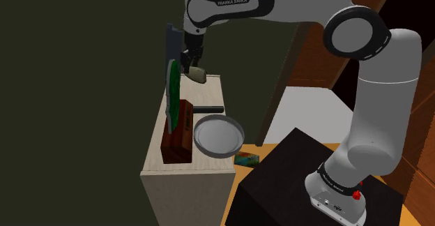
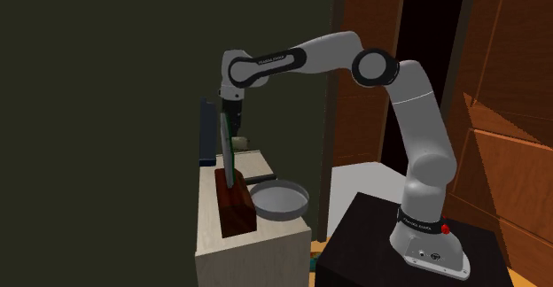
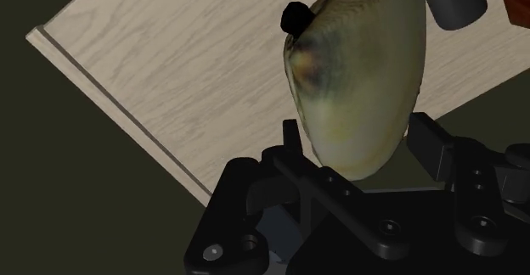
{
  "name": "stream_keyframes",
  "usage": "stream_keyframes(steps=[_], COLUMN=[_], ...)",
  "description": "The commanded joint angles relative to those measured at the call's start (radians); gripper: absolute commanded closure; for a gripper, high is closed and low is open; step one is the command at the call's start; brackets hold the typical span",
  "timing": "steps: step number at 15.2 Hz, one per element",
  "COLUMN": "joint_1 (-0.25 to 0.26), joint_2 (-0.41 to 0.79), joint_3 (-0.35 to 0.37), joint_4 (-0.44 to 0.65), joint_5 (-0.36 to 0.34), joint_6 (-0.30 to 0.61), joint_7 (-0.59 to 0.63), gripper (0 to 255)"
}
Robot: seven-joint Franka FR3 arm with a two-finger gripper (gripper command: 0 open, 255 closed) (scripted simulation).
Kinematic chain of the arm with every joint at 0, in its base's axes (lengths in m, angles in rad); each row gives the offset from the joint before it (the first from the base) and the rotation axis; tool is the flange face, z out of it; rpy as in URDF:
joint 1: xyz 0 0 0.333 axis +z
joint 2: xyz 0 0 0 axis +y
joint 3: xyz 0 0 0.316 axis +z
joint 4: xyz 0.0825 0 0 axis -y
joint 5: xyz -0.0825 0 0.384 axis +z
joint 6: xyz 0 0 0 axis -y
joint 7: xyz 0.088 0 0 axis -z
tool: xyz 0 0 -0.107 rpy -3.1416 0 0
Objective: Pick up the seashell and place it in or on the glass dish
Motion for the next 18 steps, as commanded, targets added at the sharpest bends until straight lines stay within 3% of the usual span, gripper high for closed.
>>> stream_keyframes(steps=[1,9,18], joint_1=[0.0,0.027,0.093], joint_2=[-0.081,-0.361,-0.638], joint_3=[0.009,0.052,0.112], joint_4=[-0.117,-0.481,-0.771], joint_5=[0.013,0.075,0.165], joint_6=[0.038,0.134,0.165], joint_7=[0.012,0.072,0.152], gripper=[255,255,255])
